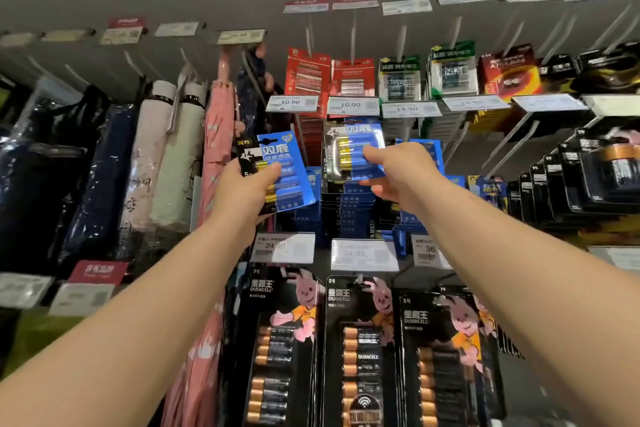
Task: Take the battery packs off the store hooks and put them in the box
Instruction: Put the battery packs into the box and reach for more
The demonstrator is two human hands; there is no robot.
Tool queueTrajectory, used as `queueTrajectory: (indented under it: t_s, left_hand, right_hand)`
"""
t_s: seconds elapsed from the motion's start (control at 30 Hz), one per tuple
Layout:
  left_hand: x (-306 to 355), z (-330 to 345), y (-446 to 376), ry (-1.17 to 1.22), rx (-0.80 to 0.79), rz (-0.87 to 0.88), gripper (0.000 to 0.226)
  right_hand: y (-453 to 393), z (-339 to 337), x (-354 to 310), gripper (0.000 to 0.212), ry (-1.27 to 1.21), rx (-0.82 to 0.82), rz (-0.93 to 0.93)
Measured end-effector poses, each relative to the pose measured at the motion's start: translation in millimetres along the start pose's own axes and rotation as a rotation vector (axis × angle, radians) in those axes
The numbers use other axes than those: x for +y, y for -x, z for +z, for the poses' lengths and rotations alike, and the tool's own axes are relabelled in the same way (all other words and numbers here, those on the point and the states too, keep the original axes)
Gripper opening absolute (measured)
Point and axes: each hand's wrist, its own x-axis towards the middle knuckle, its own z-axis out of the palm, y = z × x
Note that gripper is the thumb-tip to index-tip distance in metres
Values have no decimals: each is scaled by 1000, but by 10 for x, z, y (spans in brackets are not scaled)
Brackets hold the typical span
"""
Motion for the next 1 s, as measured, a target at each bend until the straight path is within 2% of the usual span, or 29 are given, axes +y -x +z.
queueTrajectory:
  t_s: [0.2,0.37,0.5,0.53,0.6,0.67,0.77,0.83,0.9,0.93,1.0]
  left_hand:
    - [-7,-116,-221,-4,-80,27,19]
    - [2,-168,-299,-22,-153,55,14]
    - [-24,-121,-291,-23,-190,44,41]
    - [-36,-100,-271,-33,-195,41,41]
    - [-39,-51,-229,-49,-217,37,44]
    - [-15,0,-182,-43,-222,46,48]
    - [-3,69,-166,-35,-215,69,57]
    - [8,142,-137,-34,-221,105,38]
    - [12,228,-120,-43,-220,134,34]
    - [27,277,-91,-55,-216,143,41]
    - [49,378,-41,-100,-226,154,67]
  right_hand:
    - [-66,148,30,44,-8,97,21]
    - [-61,205,58,38,28,110,52]
    - [-44,241,122,38,45,73,93]
    - [-41,236,147,37,64,70,99]
    - [-57,182,203,37,177,86,90]
    - [-20,91,212,34,401,140,28]
    - [80,-40,184,41,646,216,-176]
    - [174,-46,154,37,567,126,-226]
    - [280,27,130,36,388,-60,-139]
    - [307,70,126,39,336,-139,-103]
    - [321,128,138,25,281,-216,-119]
